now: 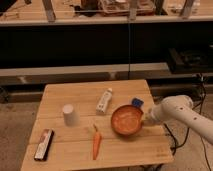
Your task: Drag the ceramic bowl in a circle
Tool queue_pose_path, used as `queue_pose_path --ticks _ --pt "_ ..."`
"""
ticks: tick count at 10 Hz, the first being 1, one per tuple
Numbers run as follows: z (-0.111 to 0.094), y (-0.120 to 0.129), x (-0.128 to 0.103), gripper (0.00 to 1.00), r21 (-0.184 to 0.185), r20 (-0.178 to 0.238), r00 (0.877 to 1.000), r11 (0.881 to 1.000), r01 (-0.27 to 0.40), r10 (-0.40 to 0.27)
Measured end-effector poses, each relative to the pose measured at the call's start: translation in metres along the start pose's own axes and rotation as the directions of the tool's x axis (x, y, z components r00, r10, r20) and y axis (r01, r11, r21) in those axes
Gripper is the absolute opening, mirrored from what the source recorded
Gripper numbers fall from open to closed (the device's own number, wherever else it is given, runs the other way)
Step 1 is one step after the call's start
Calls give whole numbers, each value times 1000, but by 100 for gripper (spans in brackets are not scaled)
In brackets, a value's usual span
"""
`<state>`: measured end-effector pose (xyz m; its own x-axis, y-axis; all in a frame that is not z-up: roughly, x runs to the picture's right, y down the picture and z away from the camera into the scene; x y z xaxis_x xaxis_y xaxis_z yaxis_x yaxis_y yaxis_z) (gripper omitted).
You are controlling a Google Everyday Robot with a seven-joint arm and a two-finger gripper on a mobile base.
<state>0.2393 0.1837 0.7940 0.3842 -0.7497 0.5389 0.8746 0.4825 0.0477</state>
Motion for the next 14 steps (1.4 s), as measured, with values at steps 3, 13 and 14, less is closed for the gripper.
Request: queue_pose_path --ticks 3,13,14 --pt "-21 32 4 1 -27 59 995 996 83 -82" --pt "-17 85 -110 1 39 402 846 930 365 -349" --pt "-7 71 -122 1 62 430 818 916 395 -382"
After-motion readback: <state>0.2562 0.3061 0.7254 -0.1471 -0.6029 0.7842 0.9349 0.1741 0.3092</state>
